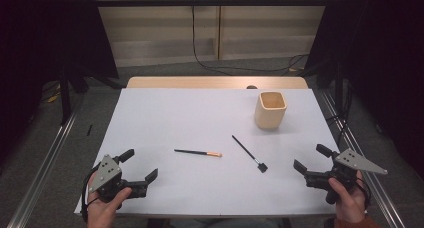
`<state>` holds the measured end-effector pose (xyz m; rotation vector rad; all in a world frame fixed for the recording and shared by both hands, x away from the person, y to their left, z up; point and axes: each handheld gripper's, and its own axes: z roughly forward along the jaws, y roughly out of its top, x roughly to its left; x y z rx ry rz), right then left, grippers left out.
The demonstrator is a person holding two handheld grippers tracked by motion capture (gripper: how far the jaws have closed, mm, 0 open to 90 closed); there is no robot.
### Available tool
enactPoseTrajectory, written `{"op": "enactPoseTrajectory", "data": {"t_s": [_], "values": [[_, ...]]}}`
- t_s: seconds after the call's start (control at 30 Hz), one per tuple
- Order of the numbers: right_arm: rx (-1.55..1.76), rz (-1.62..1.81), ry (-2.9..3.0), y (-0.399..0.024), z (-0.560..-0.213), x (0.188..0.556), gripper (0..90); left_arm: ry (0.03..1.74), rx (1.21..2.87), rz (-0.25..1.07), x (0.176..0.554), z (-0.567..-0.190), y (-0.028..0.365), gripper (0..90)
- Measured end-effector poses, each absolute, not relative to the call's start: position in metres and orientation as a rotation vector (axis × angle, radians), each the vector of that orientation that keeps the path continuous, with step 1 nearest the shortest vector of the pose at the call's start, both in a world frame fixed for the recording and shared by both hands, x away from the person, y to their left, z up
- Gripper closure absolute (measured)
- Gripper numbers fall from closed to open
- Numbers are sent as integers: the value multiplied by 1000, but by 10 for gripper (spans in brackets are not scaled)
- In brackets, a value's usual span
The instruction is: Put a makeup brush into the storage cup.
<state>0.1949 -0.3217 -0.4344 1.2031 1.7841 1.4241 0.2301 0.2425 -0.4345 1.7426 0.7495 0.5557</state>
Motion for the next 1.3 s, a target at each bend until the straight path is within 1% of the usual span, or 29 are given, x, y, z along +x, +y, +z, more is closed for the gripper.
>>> {"op": "enactPoseTrajectory", "data": {"t_s": [0.3,0.87,1.3], "values": [[1196,1433,1778,-321,-434,194,0,707,1760,528,235,-431,230,26],[1189,1440,1784,-320,-434,194,0,632,1775,460,256,-422,203,21],[1184,1444,1790,-320,-434,194,0,645,1768,434,274,-420,197,18]]}}
